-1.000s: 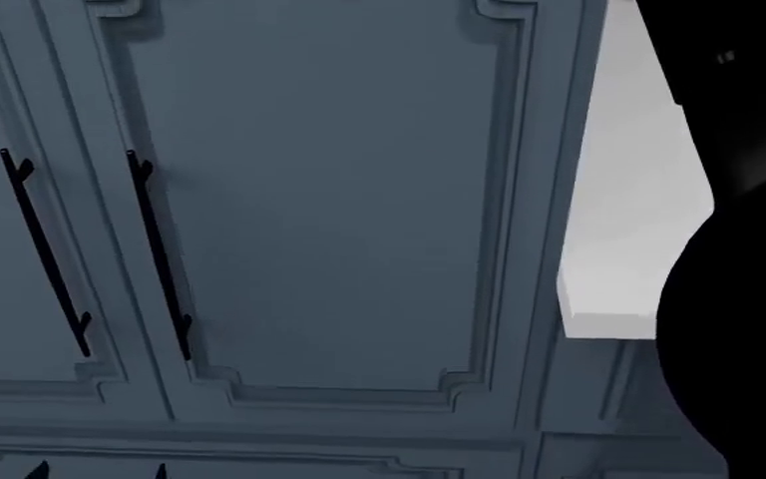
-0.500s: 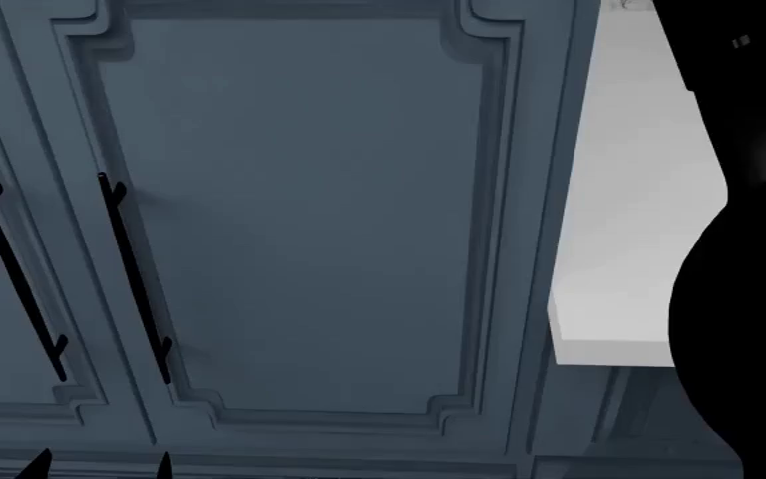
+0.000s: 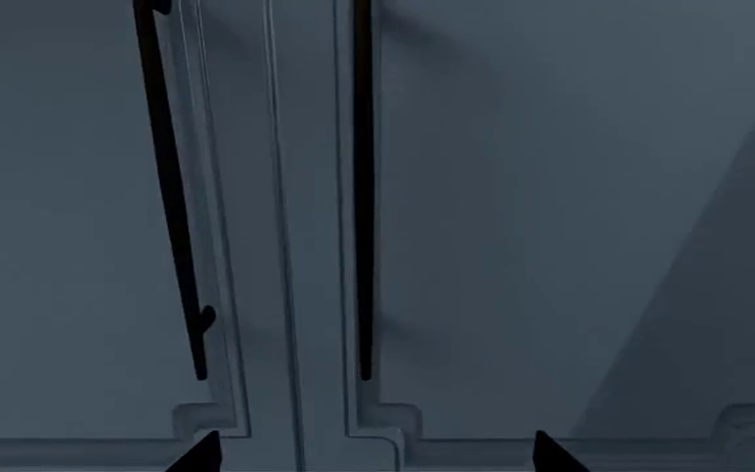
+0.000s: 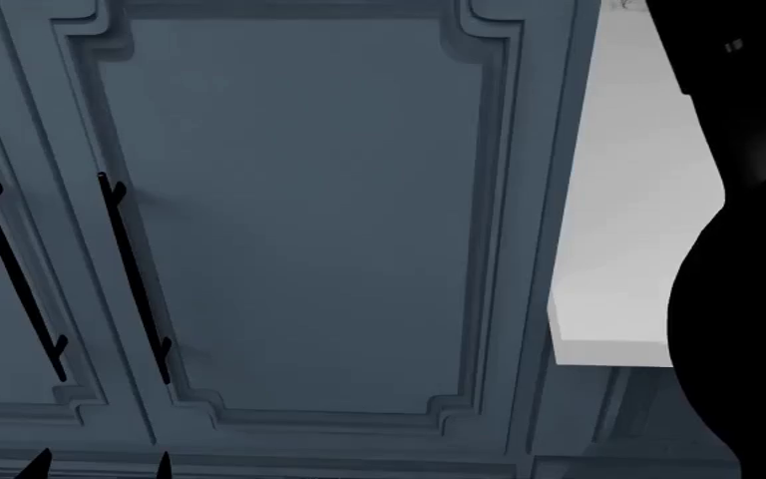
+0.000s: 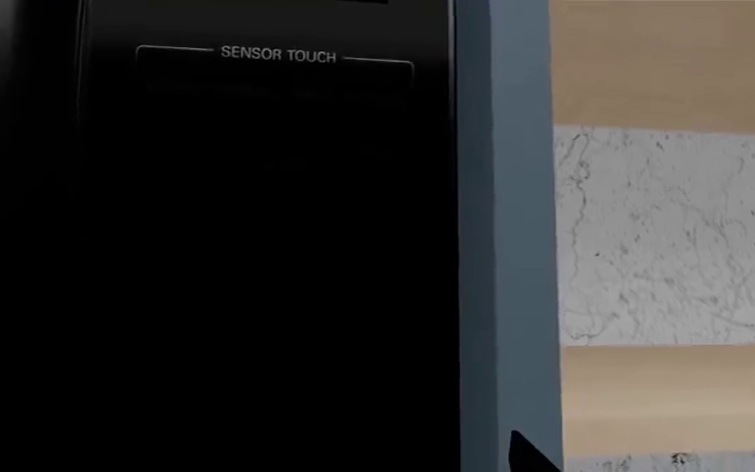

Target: Press the stop button on the microwave

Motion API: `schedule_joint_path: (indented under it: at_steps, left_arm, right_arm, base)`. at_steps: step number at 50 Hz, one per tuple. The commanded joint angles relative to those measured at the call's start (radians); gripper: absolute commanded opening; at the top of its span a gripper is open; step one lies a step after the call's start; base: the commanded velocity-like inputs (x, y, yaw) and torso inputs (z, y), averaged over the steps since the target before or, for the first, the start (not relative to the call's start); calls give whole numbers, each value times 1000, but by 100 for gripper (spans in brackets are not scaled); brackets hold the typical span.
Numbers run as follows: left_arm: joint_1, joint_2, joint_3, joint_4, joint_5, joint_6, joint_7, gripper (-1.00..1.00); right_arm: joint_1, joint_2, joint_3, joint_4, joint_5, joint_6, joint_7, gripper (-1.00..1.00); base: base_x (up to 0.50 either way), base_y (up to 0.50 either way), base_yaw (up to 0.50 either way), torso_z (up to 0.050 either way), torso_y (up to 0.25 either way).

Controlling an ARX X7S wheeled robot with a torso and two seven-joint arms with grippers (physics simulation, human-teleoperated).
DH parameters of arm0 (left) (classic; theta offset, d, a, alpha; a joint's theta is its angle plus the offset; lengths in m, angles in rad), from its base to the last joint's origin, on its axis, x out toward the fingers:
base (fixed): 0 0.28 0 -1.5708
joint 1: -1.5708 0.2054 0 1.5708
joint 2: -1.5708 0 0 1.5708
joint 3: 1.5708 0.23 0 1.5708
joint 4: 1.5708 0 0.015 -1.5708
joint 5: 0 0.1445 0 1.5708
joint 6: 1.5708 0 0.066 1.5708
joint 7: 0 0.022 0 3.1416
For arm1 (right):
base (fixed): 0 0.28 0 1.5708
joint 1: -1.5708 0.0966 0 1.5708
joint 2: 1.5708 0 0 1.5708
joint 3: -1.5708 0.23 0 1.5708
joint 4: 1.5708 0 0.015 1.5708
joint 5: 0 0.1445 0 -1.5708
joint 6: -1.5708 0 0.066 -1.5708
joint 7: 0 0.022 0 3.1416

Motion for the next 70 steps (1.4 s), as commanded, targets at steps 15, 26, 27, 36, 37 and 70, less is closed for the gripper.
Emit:
schedule_joint_path:
  at_steps: [15,26,27,36,37,70]
  left_arm:
    - [0,0,0,1,0,0,0,100]
    - [0,0,0,1,0,0,0,100]
    - [0,0,0,1,0,0,0,100]
    - [0,0,0,1,0,0,0,100]
    - [0,0,0,1,0,0,0,100]
    - [0,0,0,1,0,0,0,100]
  right_arm:
    - [31,1,26,-30,-27,58,20,100]
    - [46,77,45,-200,-19,113,124,100]
    - [48,94,51,-239,-15,117,145,100]
    - [58,177,89,-430,-5,147,244,-100]
    - [59,179,94,-434,-5,148,246,-100]
    - [7,337,168,-718,-7,229,408,-100]
  base:
    - [0,0,0,0,0]
    - [0,0,0,0,0]
    - [0,0,0,0,0]
    - [0,0,0,0,0]
    - [0,0,0,0,0]
    - [0,0,0,0,0]
